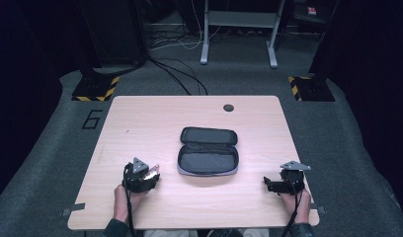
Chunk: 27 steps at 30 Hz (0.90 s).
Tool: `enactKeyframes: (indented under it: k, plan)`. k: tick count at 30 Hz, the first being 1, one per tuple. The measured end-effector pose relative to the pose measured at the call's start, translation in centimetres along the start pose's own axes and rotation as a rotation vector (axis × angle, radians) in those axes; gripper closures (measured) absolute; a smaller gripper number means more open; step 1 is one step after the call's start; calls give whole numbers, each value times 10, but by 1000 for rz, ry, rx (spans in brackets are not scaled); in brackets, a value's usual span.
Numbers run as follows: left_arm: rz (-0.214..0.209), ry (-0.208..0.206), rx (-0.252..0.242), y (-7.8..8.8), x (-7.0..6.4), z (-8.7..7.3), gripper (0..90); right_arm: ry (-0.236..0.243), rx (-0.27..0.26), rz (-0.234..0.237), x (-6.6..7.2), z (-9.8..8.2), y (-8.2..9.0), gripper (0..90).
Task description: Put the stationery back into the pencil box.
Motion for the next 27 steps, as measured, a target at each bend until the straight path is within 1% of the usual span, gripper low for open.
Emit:
enactKeyframes:
  k: [1,2,3,4,5,9,10,15,16,17,18,23,24,26,27]
  plan:
    - [2,-3,0,0,0,0,458,0,0,0,0,0,0,48]
    - [-6,-3,8,1,0,1,466,0,0,0,0,0,0,48]
    - [-10,-3,1,1,0,1,477,0,0,0,0,0,0,48]
    - [-12,-7,6,2,0,1,492,0,0,0,0,0,0,49]
    - [-12,-12,8,2,0,1,493,-2,0,-1,0,0,0,51]
    - [-12,-10,-12,2,0,1,494,-3,-1,-2,0,0,0,53]
    - [-15,-7,-8,3,-1,1,495,-3,-1,-2,0,0,0,52]
    - [-28,-6,-31,7,-1,3,497,-3,-1,-2,0,0,0,53]
    - [-22,-4,-46,8,-1,4,498,-3,-1,-2,0,0,0,52]
    - [-28,-10,-43,9,-1,5,498,-4,-3,-3,0,0,0,53]
    - [-24,-10,-52,10,-1,5,498,-4,-3,-3,0,0,0,53]
    - [-33,-14,-65,14,-2,9,499,-4,-3,-4,0,0,0,53]
    - [-27,-19,-78,15,-1,10,499,-4,-3,-4,0,0,0,53]
    - [-31,-13,-91,18,-1,12,500,-4,-3,-3,0,0,0,53]
    - [-31,-17,-95,19,-2,14,499,-4,-3,-4,0,0,0,53]
Point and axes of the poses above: each handheld gripper's, and its own axes: y roughly backward along the jaws, z roughly out of its top, x roughly to its left, the point moved 3 cm from there along -y, roughly forward along the jaws, and after that the axes turned 7 degrees about -x, right-handed, at the moved point
